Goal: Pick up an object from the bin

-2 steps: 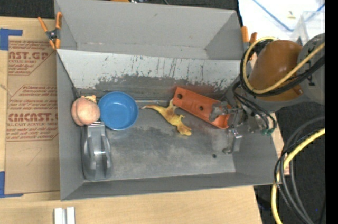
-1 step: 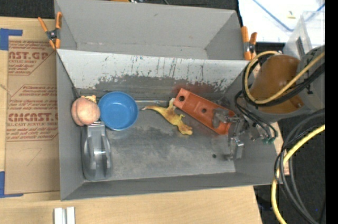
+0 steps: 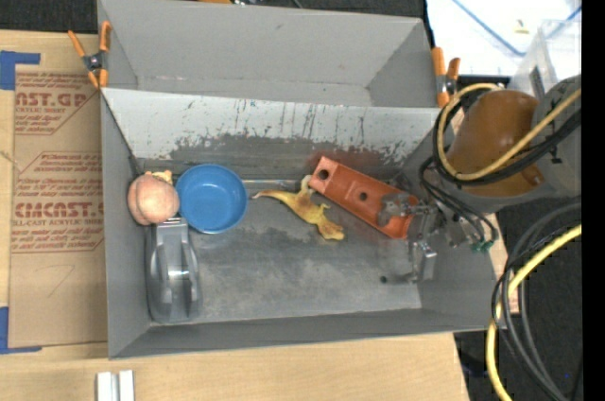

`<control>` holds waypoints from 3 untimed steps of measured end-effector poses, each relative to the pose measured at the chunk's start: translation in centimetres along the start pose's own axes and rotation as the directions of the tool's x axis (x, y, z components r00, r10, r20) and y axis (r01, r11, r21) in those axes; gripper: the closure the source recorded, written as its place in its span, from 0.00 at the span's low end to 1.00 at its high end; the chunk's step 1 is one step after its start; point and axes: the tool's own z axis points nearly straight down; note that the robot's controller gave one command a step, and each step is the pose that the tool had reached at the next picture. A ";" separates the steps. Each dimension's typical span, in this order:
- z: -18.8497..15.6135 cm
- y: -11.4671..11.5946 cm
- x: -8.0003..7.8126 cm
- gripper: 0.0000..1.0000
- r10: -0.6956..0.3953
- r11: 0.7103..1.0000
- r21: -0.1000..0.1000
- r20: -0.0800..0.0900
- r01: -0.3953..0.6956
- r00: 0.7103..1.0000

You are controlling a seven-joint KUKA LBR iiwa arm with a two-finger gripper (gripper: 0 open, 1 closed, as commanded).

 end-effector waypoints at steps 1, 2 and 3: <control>1.1 5.4 3.0 1.00 -0.122 0.993 -0.001 0.001 0.122 0.993; 1.1 5.4 3.0 1.00 -0.122 0.993 0.000 0.001 0.122 0.993; -6.2 7.8 2.2 1.00 -0.342 0.940 -0.001 0.001 0.342 0.940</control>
Offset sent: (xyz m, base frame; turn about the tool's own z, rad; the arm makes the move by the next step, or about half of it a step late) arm 0.0000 0.0000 0.0000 0.0000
